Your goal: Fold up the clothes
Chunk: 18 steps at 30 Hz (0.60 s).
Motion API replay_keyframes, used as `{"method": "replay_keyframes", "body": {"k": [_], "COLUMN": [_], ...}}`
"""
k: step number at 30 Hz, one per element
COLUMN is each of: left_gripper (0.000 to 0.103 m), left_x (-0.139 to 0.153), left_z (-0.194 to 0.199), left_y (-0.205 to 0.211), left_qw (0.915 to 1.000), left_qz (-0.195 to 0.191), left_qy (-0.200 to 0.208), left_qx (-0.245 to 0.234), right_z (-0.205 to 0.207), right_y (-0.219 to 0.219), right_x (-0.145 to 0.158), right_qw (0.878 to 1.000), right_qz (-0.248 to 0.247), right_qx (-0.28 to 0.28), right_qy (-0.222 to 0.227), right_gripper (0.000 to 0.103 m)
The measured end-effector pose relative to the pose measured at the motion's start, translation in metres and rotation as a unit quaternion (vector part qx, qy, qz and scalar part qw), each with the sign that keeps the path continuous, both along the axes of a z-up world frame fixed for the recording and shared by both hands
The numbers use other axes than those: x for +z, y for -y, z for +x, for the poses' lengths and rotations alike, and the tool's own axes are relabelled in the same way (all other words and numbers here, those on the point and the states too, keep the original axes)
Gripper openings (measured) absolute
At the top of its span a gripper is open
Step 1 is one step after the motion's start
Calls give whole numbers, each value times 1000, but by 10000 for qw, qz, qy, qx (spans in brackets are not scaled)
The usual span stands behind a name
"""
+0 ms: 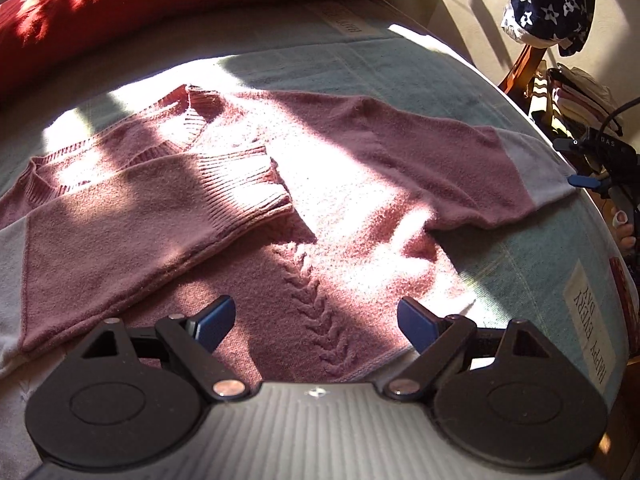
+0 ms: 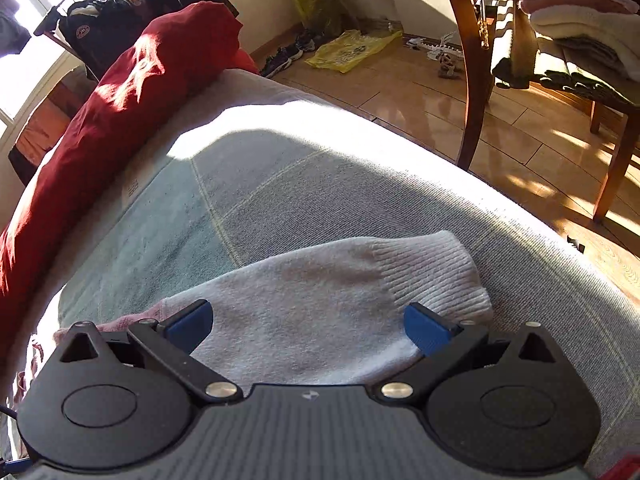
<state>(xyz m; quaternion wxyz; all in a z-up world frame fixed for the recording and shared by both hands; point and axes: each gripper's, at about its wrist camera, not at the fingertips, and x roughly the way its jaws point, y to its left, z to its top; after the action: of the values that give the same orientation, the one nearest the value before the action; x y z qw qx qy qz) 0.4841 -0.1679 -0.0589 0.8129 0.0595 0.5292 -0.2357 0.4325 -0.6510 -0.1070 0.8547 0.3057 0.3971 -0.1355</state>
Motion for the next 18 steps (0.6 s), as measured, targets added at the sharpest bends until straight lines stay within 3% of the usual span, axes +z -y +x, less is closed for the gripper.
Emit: {"method": "replay_keyframes", "body": {"k": [2,7,12,15,18], "left_gripper": [88,88,88,88,88], "left_x": [-1,0,-3,-5,-7], "left_z": [0,3,3,1,-1], "left_y": [4,14,24,26,21], "left_qw": [10000,10000,9998,9996,9996], "left_qz": [16,-10,41,116,145], "left_qy": [-23,-16,-70,-118,-160], "left_qx": [-41,-73,-203,-244,-178], "right_z": [-6,-22,4,15,16], "right_y": [11,38,33,29,30], "right_x": [3,11,4,-5,4], "right_qw": [9993,9939,9957,9979,9983], "right_qz": [-176,628,818,625,171], "right_qx": [-313,-838,-337,-197,-504], "right_qy": [-135,341,262,9,-236], "right_gripper": [103,103,103,103,103]}}
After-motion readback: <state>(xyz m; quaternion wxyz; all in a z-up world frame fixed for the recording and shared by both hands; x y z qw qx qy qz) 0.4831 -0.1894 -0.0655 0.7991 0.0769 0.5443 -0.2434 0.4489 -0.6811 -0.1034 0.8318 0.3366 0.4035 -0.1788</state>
